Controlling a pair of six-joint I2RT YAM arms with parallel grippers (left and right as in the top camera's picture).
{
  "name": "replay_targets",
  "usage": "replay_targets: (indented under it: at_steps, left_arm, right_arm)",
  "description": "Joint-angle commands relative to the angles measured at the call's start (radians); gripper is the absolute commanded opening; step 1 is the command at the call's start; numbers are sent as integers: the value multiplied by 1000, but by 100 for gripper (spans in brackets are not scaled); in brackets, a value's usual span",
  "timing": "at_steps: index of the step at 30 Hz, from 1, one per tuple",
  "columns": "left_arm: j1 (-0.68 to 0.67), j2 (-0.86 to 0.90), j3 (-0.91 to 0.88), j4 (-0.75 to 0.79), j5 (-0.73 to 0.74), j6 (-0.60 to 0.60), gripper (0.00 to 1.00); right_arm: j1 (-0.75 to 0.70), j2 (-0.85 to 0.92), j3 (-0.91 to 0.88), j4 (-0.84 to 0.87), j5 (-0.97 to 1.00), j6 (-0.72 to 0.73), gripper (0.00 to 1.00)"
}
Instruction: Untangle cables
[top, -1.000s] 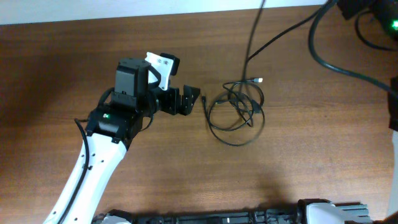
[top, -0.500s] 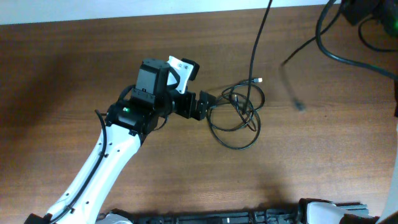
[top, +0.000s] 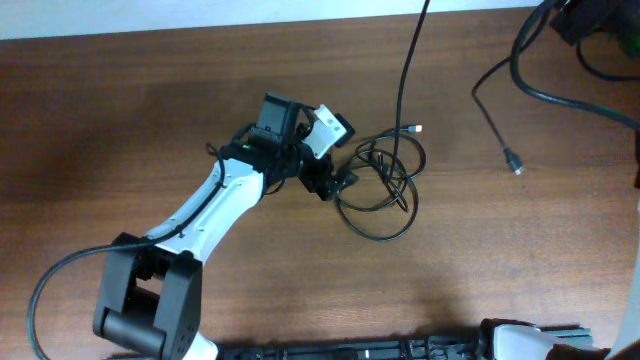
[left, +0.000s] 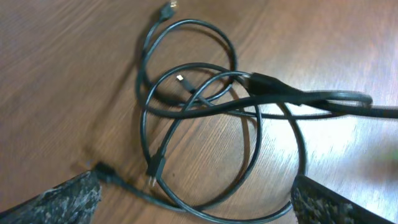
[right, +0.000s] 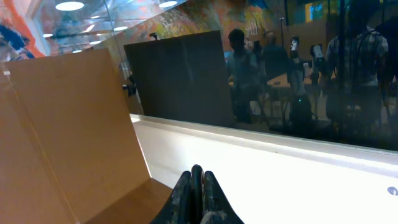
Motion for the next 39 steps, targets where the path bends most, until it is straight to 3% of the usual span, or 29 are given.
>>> replay_targets:
  at_steps: [1, 2, 3, 5, 9, 12, 15, 16, 17, 20, 21, 23, 26, 28, 33, 39]
  left_arm:
    - [-30, 8, 3, 37, 50, 291, 99]
    - [-42, 12, 3, 49, 50, 372, 100]
    - [-63, 20, 3, 59, 49, 472, 94]
    - [-85, 37, 3, 85, 38, 557, 85]
    - [-105, 108, 3, 197, 31, 568, 84]
    - [-109, 139, 3, 256, 33, 568, 71]
    - [-114, 164, 3, 305, 32, 567, 28]
    - [-114, 172, 3, 324, 32, 557, 8]
    - [-114, 178, 3, 341, 32, 523, 0]
    - [-114, 201, 4, 412, 16, 344, 0]
    - [-114, 215, 4, 446, -66, 220, 0]
    - [-114, 224, 4, 449, -187, 82, 0]
    - [-114, 224, 4, 415, -196, 69, 4]
    - [-114, 224, 4, 401, -263, 58, 0]
    - [-109, 224, 4, 461, -443, -275, 0]
    - [-41, 224, 4, 473, -449, -634, 0]
  right_arm:
    - [-34, -15, 16, 10, -17, 13, 4]
    - [-42, -15, 16, 18, -31, 25, 4]
    - [-51, -15, 16, 31, -53, 31, 4]
    - [-64, -15, 16, 53, -80, 57, 4]
    - [-131, -15, 16, 123, -156, 137, 4]
    - [-165, -15, 16, 143, -206, 163, 4]
    - [-173, -15, 16, 145, -219, 170, 4]
    - [-173, -15, 16, 146, -224, 170, 4]
    - [-173, -15, 16, 146, -227, 170, 4]
    - [-173, -15, 16, 146, -230, 170, 4]
    - [-173, -15, 16, 146, -230, 179, 4]
    - [-173, -15, 16, 147, -230, 188, 4]
    - [-173, -15, 16, 160, -230, 206, 4]
    - [-173, -15, 16, 219, -230, 282, 4]
    - [-173, -15, 16, 278, -317, 363, 4]
    - [-173, -14, 16, 261, -337, 363, 4]
